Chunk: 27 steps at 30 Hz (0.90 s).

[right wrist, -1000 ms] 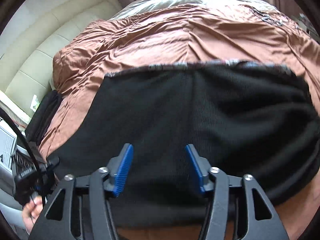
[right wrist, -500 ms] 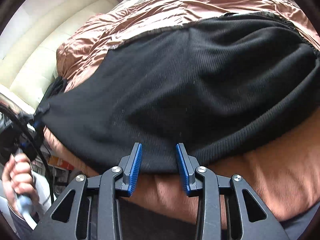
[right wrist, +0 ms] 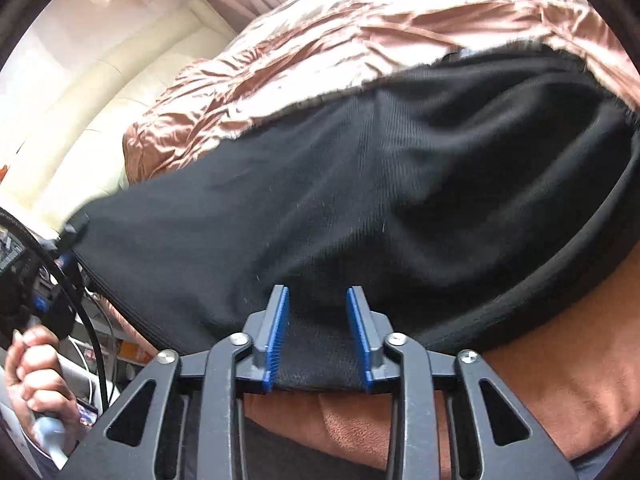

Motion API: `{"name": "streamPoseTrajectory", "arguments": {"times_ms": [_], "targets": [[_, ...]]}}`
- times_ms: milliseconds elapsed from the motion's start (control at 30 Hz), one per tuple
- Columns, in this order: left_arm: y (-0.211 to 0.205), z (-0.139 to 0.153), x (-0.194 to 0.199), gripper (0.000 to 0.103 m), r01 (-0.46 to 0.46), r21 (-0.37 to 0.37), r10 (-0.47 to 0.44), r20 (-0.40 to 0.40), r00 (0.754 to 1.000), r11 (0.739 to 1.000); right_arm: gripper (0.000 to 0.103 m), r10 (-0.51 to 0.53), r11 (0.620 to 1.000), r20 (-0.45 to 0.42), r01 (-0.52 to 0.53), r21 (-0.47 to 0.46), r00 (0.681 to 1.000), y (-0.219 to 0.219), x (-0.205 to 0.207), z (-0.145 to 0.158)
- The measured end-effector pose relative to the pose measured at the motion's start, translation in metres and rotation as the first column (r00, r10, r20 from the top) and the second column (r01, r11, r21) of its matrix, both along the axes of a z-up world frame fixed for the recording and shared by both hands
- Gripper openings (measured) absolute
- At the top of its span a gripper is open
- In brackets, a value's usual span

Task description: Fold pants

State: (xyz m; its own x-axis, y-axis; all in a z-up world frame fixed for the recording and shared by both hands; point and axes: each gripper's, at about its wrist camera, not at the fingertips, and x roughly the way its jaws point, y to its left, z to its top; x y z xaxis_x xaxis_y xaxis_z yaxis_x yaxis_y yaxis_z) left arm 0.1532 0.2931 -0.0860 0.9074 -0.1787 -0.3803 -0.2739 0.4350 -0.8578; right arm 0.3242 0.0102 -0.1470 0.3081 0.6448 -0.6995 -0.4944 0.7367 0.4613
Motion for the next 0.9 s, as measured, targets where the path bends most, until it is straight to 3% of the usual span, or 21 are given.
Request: {"name": "streamPoseTrajectory", "arguments": {"times_ms": [167,300,567,633,700,733,900], "targets": [[-0.008,0.014,0.012,0.008,0.031,0.020,-0.031,0.014,0.999,0.999,0.021,0.016,1.000,-0.066,-0.016,0.000,0.998,-0.002,-0.004,-0.021],[-0.020,0.027,0.026,0.008,0.063,0.038,-0.064,0.022,0.998,0.997,0.021,0.037,0.999,-0.072,-0.035,0.028,0.997,-0.008,-0.001,-0.008],[-0.055,0.055,0.062,0.008,0.150,0.084,-0.154,0.047,0.987,0.985,0.021,-0.029,0.992,-0.012,0.030,0.119,1.000,-0.068,0.004,0.034],[-0.065,0.061,0.069,0.008,0.172,0.096,-0.177,0.049,0.983,0.980,0.027,-0.049,0.989,-0.001,0.049,0.139,0.999,-0.085,0.003,0.042],[-0.076,0.066,0.080,0.008,0.199,0.106,-0.205,0.050,0.977,0.974,0.047,-0.066,0.985,0.008,0.064,0.160,0.998,-0.101,0.001,0.048],[-0.082,0.068,0.085,0.008,0.210,0.110,-0.216,0.050,0.975,0.971,0.051,-0.078,0.982,0.019,0.074,0.172,0.997,-0.109,-0.004,0.050],[-0.113,0.074,0.110,0.008,0.274,0.130,-0.282,0.042,0.959,0.953,0.054,-0.125,0.970,0.049,0.111,0.216,0.991,-0.150,-0.015,0.061]]}}
